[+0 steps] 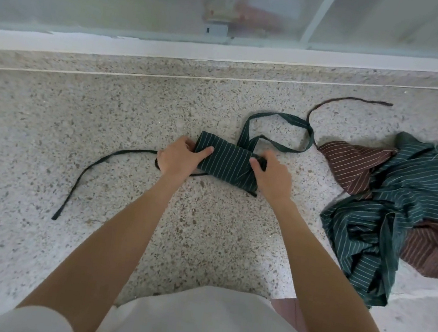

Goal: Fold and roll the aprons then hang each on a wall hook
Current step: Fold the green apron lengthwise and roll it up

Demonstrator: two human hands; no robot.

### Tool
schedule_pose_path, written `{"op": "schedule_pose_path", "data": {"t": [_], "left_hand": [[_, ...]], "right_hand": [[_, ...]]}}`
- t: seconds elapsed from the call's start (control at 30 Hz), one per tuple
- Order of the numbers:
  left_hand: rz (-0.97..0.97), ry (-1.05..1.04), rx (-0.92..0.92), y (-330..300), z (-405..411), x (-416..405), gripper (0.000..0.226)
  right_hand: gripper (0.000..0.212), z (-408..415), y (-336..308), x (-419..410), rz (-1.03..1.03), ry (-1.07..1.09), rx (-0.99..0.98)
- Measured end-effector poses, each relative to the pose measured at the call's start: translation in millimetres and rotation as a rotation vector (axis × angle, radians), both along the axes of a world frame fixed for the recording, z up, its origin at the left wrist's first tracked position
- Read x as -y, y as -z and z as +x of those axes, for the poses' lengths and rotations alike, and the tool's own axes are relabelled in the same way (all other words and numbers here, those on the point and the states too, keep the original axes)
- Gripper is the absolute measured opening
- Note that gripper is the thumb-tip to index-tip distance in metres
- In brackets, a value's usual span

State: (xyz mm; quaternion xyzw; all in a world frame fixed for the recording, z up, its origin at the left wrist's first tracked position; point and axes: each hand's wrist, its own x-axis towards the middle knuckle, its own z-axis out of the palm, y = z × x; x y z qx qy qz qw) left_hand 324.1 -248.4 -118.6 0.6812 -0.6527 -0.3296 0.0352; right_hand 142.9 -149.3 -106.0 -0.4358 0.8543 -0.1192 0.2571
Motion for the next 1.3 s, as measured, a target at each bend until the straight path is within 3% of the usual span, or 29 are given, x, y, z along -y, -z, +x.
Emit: {"op": "schedule_pose_path", "data": {"t": [0.1, 0.2, 0.3, 0.43, 0.53, 0.63, 0.73, 0.83, 0.97, 1.13, 1.3], "left_hand": [[-0.275, -0.058, -0.133, -3.0, 17.8, -15.7, 0.046], [-0.571, 0.249, -0.225, -10.2, 25.0, -42.8, 0.036], [-0.491, 0.682, -0.121, 4.8, 23.1, -65.4, 0.051], [-0.234, 0.861, 0.137, 25.9, 19.8, -63.0, 0.071], [-0.203, 0.919, 0.163, 29.6, 19.4, -59.2, 0.074], [-0.217, 0.834, -0.010, 28.8, 22.9, -60.7, 0.077], [-0.388, 0.497, -0.131, 21.8, 27.6, -78.6, 0.059], [-0.266, 0.195, -0.234, 13.4, 29.5, -97.6, 0.056], [0.058, 0.002, -0.328, 6.3, 31.2, -88.8, 0.069], [0.186, 0.009, -0.416, 1.8, 36.5, -88.4, 0.074], [0.334, -0.055, -0.661, -12.6, 45.9, -95.5, 0.071]], "right_hand": [[0.028, 30.1, 4.6, -22.5, 0.047, 0.015, 0.100], [0.035, 62.0, 10.5, -44.8, 0.083, 0.051, 0.151], [0.039, 76.2, 6.9, -56.2, 0.128, -0.002, 0.060], [0.030, 71.0, -0.8, -62.0, -0.065, -0.101, -0.108], [0.026, 54.7, 6.1, -52.6, -0.273, -0.248, -0.129], [0.028, 43.8, 12.4, -29.8, -0.203, -0.468, -0.055], [0.036, 34.9, 18.6, -16.7, -0.072, -0.679, -0.123], [0.036, 27.4, 17.9, -11.7, -0.074, -0.731, -0.131], [0.034, 35.0, 18.9, -16.7, -0.019, -0.618, 0.059], [0.035, 49.6, 21.3, -42.9, -0.058, -0.489, 0.187], [0.045, 55.2, 20.6, -62.7, -0.116, -0.381, 0.405]]}}
